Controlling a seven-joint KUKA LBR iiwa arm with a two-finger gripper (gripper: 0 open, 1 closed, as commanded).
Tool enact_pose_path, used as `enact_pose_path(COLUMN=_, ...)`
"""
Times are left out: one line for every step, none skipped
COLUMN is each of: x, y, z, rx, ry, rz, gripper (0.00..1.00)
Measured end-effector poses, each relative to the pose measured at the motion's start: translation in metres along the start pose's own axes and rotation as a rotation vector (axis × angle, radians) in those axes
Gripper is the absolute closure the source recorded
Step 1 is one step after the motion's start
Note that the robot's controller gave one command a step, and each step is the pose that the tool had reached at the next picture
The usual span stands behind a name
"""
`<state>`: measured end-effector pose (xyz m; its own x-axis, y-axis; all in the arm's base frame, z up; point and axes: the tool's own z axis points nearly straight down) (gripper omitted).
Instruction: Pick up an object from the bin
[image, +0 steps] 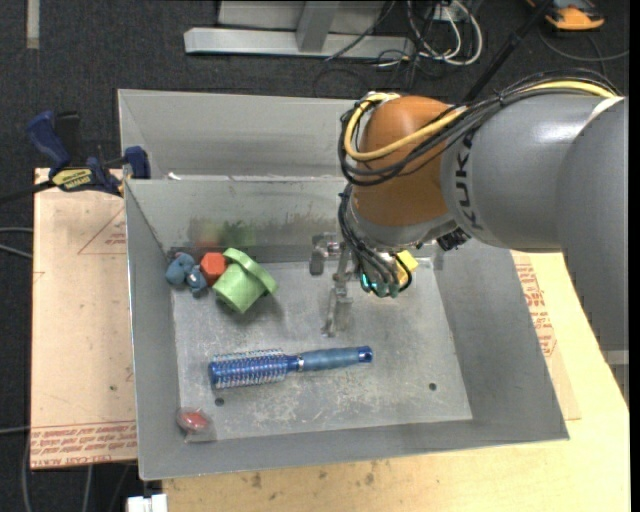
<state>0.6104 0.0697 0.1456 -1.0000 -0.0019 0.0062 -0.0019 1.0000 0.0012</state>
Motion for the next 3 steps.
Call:
enact_pose_path(x=0.066, y=0.019, z=0.078, rx=0.000, ry=-0.001, rz=-0.387, gripper=0.00)
enact_pose_path(x=0.063, y=0.019, z=0.076, rx=0.001, ry=-0.006, rz=-0.385, gripper=1.00)
enact_pose_path(x=0.071, y=0.030, z=-0.066, rx=0.002, ry=-0.015, rz=-0.386, gripper=1.00)
